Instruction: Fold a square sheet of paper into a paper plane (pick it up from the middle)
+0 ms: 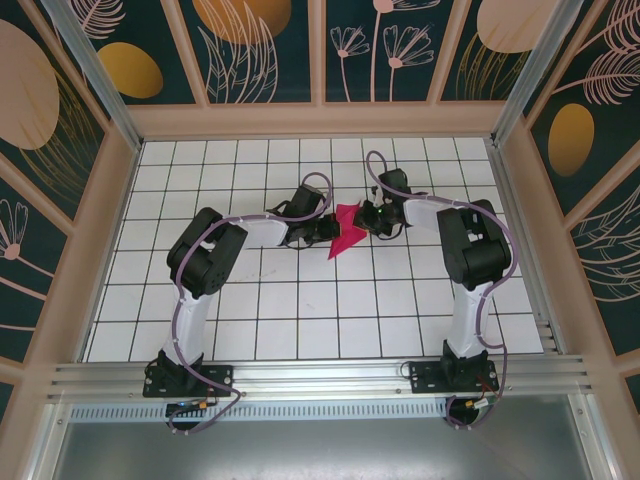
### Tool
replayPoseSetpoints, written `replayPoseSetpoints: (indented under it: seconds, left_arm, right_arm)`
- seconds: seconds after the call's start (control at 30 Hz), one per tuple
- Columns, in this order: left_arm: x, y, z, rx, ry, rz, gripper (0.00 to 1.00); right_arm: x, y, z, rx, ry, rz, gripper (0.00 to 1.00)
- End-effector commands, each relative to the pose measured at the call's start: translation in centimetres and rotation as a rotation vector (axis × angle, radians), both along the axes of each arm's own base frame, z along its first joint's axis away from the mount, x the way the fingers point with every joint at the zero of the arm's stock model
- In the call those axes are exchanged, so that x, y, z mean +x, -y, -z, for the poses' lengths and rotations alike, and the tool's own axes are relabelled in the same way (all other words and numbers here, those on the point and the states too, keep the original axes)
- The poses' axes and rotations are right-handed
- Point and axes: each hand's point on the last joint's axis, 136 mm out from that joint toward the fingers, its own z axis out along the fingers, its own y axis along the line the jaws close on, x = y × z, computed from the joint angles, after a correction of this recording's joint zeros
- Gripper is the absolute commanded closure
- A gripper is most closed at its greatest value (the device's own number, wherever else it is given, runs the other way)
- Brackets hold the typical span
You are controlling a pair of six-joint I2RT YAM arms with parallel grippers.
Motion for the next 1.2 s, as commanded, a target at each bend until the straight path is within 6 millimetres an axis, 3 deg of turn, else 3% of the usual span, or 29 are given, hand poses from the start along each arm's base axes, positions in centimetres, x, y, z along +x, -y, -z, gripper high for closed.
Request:
replayPoseSetpoints:
  seconds: [0.0, 0.17, 0.4, 0.57, 0.8, 1.17]
  left_arm:
    - [0.3, 0.6, -2.4, -0.028, 0.048, 0.021, 0.97]
    - [0.5, 1.2, -3.6, -0.068, 0.067, 0.026, 0.9]
    - [0.5, 0.1, -5.3, -0.091, 0.107, -0.015, 0.8]
    - [-0.4, -0.5, -6.5, -0.139, 0.135, -0.014, 0.66]
    - [-2.3, 0.5, -5.6, -0.22, 0.138, 0.064, 0.61]
    - [-1.2, 0.8, -3.5, -0.074, 0.312, 0.131, 0.64]
  right_arm:
    - [-3.4, 2.2, 5.2, -0.151, -0.152, 0.001, 0.75]
    - [-3.7, 2.4, 5.8, -0.174, -0.17, 0.016, 0.7]
    - [-3.6, 2.3, 5.5, -0.15, -0.164, 0.037, 0.7]
    - [-3.4, 2.3, 5.1, -0.122, -0.164, 0.054, 0.7]
    - [-3.2, 2.2, 4.4, -0.05, -0.155, 0.084, 0.77]
    - [-3.1, 1.8, 3.5, 0.019, -0.149, 0.084, 0.8]
